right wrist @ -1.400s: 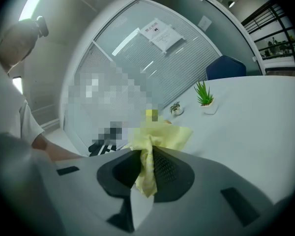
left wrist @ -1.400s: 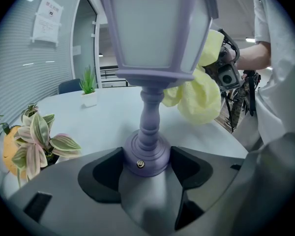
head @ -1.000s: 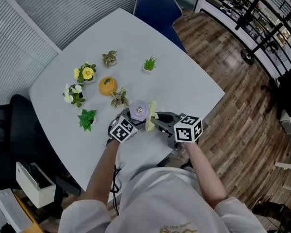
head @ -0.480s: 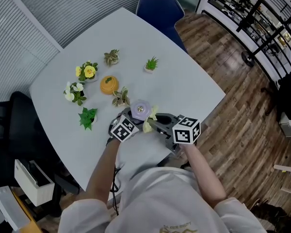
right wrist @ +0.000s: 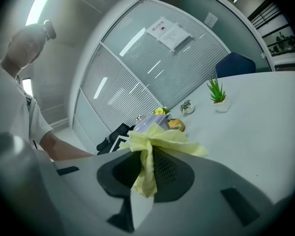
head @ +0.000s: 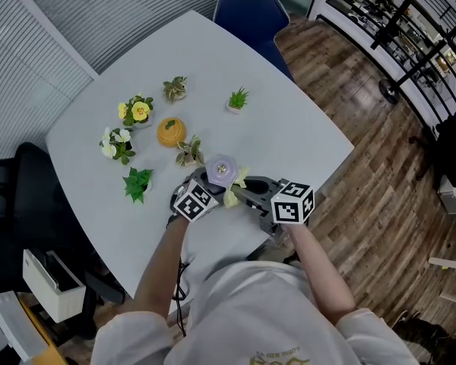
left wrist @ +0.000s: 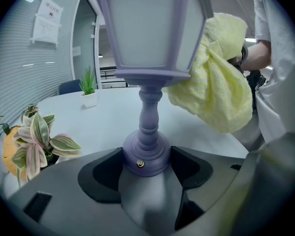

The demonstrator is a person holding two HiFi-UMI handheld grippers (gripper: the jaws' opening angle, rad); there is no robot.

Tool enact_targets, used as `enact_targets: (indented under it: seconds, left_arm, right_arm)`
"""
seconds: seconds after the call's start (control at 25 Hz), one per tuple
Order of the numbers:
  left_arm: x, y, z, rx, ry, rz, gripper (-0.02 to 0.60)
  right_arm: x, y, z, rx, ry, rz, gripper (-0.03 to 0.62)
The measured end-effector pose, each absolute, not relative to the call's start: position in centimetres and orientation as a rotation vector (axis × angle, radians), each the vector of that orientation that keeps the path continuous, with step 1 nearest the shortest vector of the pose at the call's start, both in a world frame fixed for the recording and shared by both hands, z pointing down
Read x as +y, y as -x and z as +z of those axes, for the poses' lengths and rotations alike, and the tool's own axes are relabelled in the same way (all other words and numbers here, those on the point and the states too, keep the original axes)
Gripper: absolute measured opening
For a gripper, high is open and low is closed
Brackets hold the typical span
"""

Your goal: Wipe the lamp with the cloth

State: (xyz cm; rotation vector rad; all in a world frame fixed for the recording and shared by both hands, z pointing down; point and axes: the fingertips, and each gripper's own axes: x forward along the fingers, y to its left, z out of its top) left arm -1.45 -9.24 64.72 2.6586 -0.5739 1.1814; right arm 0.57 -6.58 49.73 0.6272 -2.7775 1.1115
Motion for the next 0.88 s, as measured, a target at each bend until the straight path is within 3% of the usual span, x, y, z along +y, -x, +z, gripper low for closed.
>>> enact_targets:
  seconds: [0.88]
  left_arm:
    - [-9.2,1.3,64.7,-0.575,-2.661,1.176,0.312]
  right_arm:
    - [-6.9,-0.5,52.8,-2.647,-0.614,1.121,0.063]
